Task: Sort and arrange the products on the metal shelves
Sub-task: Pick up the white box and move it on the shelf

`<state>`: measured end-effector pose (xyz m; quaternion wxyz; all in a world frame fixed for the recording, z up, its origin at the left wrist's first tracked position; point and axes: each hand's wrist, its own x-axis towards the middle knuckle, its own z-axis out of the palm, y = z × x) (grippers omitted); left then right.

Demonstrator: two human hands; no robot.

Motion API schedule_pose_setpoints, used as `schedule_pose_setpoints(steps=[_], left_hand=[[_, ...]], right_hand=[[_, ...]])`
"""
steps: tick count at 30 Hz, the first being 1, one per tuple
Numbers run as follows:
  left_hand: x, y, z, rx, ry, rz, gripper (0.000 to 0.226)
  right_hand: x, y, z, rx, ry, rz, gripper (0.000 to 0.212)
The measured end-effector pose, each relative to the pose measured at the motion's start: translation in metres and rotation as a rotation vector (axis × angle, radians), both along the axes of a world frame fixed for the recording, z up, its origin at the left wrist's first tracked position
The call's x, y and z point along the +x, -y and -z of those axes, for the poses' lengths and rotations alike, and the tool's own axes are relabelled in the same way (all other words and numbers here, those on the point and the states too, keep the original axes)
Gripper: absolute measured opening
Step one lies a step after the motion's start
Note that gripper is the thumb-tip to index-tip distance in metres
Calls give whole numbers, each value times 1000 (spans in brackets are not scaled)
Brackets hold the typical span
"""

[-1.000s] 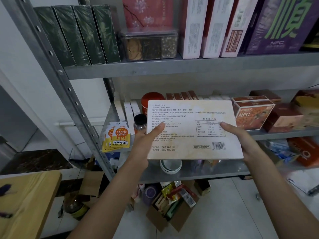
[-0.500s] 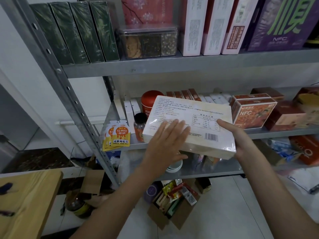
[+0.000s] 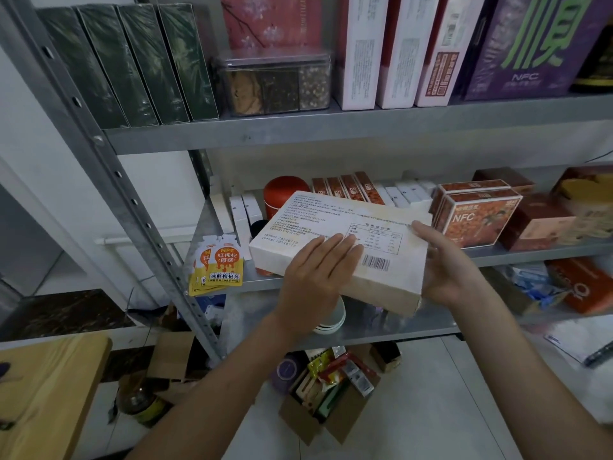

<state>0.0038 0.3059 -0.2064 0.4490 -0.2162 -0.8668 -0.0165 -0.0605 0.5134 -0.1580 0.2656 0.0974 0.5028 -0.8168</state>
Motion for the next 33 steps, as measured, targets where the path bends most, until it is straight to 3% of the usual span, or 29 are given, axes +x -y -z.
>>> schedule_pose_setpoints(steps=[5,8,11,16,20,23,26,30,33], left_hand=[[-2,8,6,-17,31,62,62],[-3,12,1,-53,43,0,70],[2,7,-2,-29,0,10,68],[11,-23,3,-92,-86,78,46],[10,-24,5,-52,-94,16,49],[9,-16,7,10,-40,77,55],[9,4,7,38,17,147,66],[13,25,5,-46,-16,263,57],[12,31,1,-130,-38,270,61]], right_hand=[[-3,7,-1,-19,-38,126,35],[0,16,3,-86,-32,215,25],[7,26,7,-126,-26,296,23],[15,45,7,-153,-49,448,51],[18,48,6,-173,-94,549,52],[20,42,7,-133,-153,468,58],[19,23,6,-105,-210,242,48],[7,-10,-9,-74,-61,-75,50],[1,-13,-14,43,-60,-71,47]])
